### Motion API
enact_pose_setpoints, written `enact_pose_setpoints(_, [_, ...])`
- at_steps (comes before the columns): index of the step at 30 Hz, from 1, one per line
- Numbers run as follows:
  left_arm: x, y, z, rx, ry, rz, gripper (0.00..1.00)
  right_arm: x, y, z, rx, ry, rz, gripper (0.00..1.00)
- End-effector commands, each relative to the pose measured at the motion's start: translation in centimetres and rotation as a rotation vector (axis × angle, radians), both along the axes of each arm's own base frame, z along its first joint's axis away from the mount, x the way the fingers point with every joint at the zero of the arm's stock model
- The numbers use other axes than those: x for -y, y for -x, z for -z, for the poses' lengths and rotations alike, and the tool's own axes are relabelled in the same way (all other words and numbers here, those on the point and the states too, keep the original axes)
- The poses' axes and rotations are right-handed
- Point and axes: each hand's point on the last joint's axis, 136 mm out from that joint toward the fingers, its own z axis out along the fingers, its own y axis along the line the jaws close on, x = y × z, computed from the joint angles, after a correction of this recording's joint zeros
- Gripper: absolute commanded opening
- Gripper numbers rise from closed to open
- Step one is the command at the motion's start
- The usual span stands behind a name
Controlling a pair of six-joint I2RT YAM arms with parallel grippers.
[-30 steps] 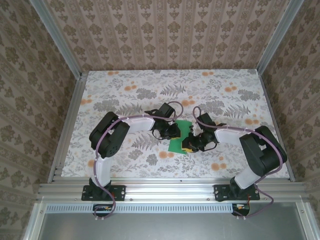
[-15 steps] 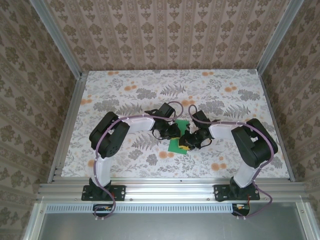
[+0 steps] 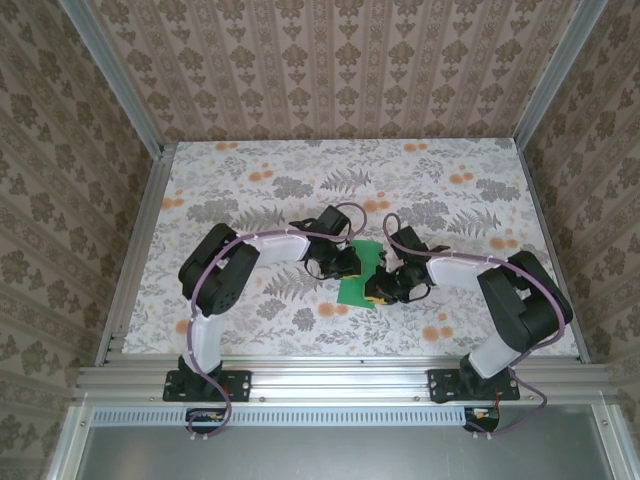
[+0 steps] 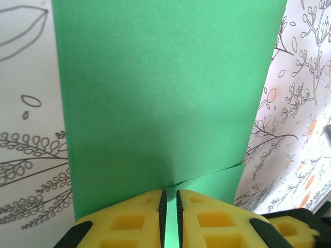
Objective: Fold a paper plane with a square sheet of paper (pick it up from the middle)
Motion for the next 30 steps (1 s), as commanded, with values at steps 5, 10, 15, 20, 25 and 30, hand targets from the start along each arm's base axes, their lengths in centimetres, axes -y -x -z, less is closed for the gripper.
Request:
enact_pose_setpoints(5, [-0.7,0.7,1.3,-0.024,-0.062,0.023,0.17,1.7,2.1,2.8,-0.068,0.095,0.029,0.18])
enact_pose_setpoints(10, [-0.7,0.7,1.3,-0.024,-0.062,0.024,0.17,1.8,1.5,-0.6,0.016,0.092,0.031,0.18])
enact_pose_setpoints(15, [-0.6,0.7,1.3,-0.024,-0.06,0.024,0.17,0.4,1.3,-2.1,0.073,0.058,0.016,0.18])
enact_pose_setpoints(20, [-0.5,0.7,1.2,-0.023,-0.057,0.025,0.17,1.2,1.0,0.6,0.06,0.119,0.064,0.18])
enact_pose_setpoints(25, [-0.4,0.9,1.2,-0.024,-0.056,0.034,0.17,1.9,2.2,3.0,0.005,0.126,0.12,0.18])
enact_pose_setpoints(30, [-0.6,1.0,1.3,-0.022,-0.062,0.042,0.17,1.6,2.3,1.7,0.024,0.063,0.172,0.18])
